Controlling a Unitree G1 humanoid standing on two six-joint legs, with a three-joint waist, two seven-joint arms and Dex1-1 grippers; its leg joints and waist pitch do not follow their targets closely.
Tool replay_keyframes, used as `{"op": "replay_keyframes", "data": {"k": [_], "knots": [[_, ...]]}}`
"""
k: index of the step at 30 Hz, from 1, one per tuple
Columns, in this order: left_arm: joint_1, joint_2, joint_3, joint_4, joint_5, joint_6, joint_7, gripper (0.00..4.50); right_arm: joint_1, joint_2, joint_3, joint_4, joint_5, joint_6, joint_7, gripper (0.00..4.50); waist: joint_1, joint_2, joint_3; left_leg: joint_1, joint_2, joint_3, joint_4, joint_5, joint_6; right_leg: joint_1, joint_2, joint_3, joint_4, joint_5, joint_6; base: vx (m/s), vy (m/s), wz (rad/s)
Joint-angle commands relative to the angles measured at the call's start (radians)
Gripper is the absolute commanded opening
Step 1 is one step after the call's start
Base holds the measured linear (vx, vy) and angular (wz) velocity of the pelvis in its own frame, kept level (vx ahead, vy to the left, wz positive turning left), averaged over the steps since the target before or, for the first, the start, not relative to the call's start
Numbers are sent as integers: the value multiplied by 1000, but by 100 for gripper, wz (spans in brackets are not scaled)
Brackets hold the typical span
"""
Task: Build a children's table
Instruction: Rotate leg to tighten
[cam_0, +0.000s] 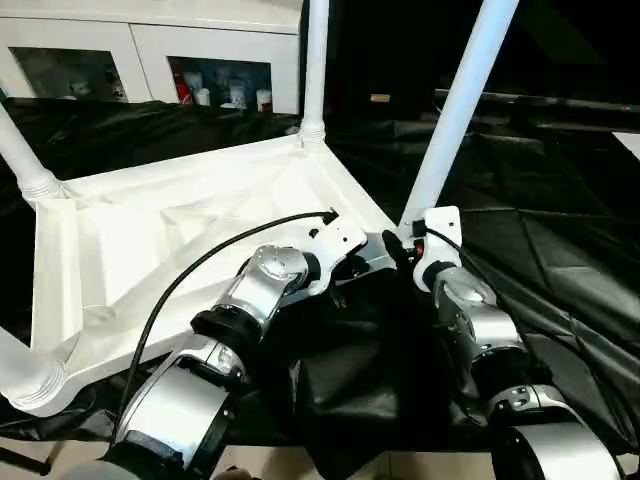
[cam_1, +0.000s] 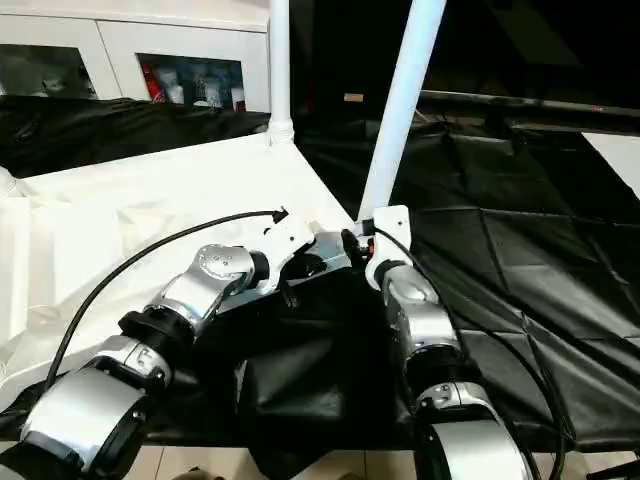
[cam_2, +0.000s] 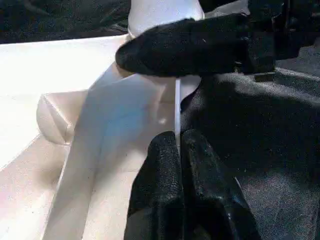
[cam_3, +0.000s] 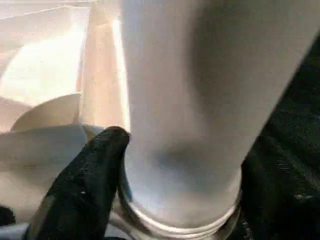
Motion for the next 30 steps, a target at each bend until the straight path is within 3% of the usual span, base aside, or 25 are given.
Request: {"op": "replay_keyframes", "data": {"k": [1, 5, 8, 9, 12, 19, 23, 25, 30], "knots": [[21, 5, -15, -13, -13, -50, -65, 0, 15, -3, 64, -6, 2, 0, 151, 376, 3, -16, -48, -2, 54, -21, -62, -172, 71, 43, -97, 56, -89, -221, -179, 0, 0, 0], [47, 43, -18, -46, -33, -82, -159, 0, 31, -54, 70, -30, 14, -12, 260, 376, 5, -15, -48, -5, 55, -18, -58, -132, 102, 46, -98, 56, -83, -157, -197, 0, 0, 0], [85, 112, -25, -107, -55, -104, -285, 0, 63, -127, 58, -87, 75, 5, 462, 376, 9, -15, -50, -4, 59, -18, -58, -128, 110, 47, -99, 56, -80, -145, -206, 0, 0, 0], [97, 133, -27, -126, -61, -108, -317, 0, 78, -150, 63, -114, 96, 18, 530, 376, 11, -9, -51, -3, 62, -18, -57, -124, 117, 47, -99, 58, -77, -113, -216, 0, 0, 0], [141, 194, -40, -202, -93, -105, -445, 0, 124, -221, 102, -192, 121, 48, 707, 376, 12, -7, -51, -3, 64, -18, -56, -111, 136, 48, -95, 55, -68, -40, -242, 0, 0, 0], [184, 268, -47, -285, -115, -74, -554, 0, 176, -285, 146, -274, 117, 60, 818, 376, 15, -5, -46, -1, 65, -16, -62, -168, 83, 43, -94, 54, -78, -163, -222, 0, 0, 0], [190, 277, -39, -300, -120, -66, -554, 0, 181, -272, 121, -287, 150, 90, 826, 361, 14, -7, -48, -2, 63, -17, -60, -144, 79, 44, -95, 55, -77, -153, -219, 0, 0, 0], [193, 278, -39, -311, -123, -59, -557, 0, 185, -269, 123, -297, 158, 99, 836, 341, 12, -11, -49, -4, 63, -17, -60, -128, 86, 45, -93, 54, -73, -120, -225, 0, 0, 0], [198, 262, -41, -317, -121, -54, -528, 0, 206, -259, 139, -316, 155, 98, 827, 308, 9, -9, -48, -2, 63, -17, -60, -133, 88, 44, -93, 54, -75, -131, -225, 0, 0, 0]]}}
